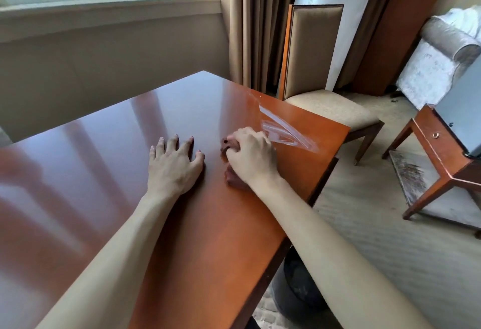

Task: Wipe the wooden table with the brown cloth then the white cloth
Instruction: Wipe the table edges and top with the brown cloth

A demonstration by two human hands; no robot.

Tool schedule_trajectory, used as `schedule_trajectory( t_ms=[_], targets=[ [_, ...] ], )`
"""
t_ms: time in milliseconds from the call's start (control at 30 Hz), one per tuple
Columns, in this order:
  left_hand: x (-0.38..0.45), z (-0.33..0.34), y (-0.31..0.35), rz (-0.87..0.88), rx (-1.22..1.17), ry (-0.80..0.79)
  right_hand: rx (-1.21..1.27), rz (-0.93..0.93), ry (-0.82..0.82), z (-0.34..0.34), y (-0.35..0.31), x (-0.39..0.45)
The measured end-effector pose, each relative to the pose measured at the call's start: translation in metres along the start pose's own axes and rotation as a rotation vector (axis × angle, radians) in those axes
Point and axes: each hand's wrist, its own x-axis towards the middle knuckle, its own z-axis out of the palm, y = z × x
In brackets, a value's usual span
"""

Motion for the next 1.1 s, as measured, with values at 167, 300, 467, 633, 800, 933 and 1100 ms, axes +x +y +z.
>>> schedule_trajectory(
  t_ms=[167,300,467,633,800,933,1100],
  targets=[
    [0.000,0.001,0.000,-0.001,0.010,-0.007,0.066,-0.026,-0.021,-0.006,0.019,0.018],
    [0.000,0.000,0.001,0.004,0.018,-0.001,0.053,0.026,-0.054,0.000,0.014,0.031],
    [0.001,0.001,0.001,0.006,0.021,-0.012,0.128,-0.102,-0.149,-0.013,0.019,-0.010],
    [-0.001,0.001,0.001,0.013,0.031,-0.012,0.073,0.000,-0.039,0.022,0.028,0.077],
    [0.000,0.008,-0.001,0.025,0.076,0.001,-0.021,0.073,-0.044,0.055,0.046,0.168],
    [-0.001,0.009,0.000,0.020,0.113,0.031,-0.013,0.135,0.001,0.072,0.060,0.232],
    [-0.001,0.004,0.002,0.002,0.108,-0.005,-0.004,0.101,-0.020,0.059,0.057,0.203]
  ],
)
